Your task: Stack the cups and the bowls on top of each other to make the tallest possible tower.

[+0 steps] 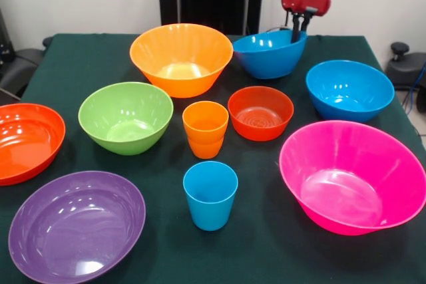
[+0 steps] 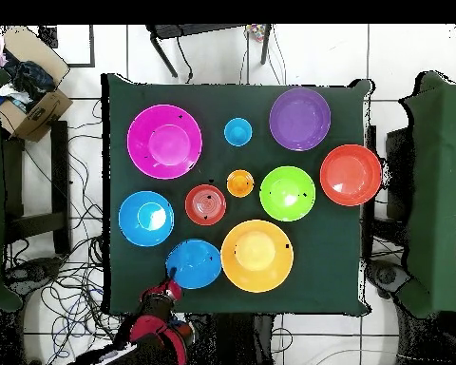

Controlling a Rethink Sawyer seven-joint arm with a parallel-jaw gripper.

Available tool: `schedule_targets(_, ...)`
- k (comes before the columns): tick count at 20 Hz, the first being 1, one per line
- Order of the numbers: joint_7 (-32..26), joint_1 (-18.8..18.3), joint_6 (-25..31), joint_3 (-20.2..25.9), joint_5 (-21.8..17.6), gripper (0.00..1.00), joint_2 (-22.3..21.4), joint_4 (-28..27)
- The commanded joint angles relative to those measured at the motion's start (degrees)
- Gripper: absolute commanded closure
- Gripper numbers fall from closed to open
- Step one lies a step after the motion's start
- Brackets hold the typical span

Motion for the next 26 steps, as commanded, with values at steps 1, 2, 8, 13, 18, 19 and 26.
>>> schedule_targets(1, 4.9, 1.42, 8.3, 1.2, 2.82, 1.0, -5.7, -3.39)
schedule_targets(2, 4.63, 1.59, 9.28, 1.05, 2.82, 1.0, -6.16, -3.42)
schedule_targets(8, 3.36, 3.12, 15.45, -0.18, 2.92, 1.0, -9.69, -3.46)
schedule_targets(13, 3.19, 4.19, 22.41, -0.87, 2.99, 1.0, -13.46, -3.98)
schedule_targets(18, 2.74, 2.45, 28.34, -0.83, 0.95, 1.0, -15.57, -5.91)
schedule_targets(19, 2.26, 1.52, 30.36, -0.38, 0.11, 1.0, -16.52, -6.46)
schedule_targets(26, 2.06, -4.12, 34.58, 3.01, -2.64, 1.0, -19.01, -9.59)
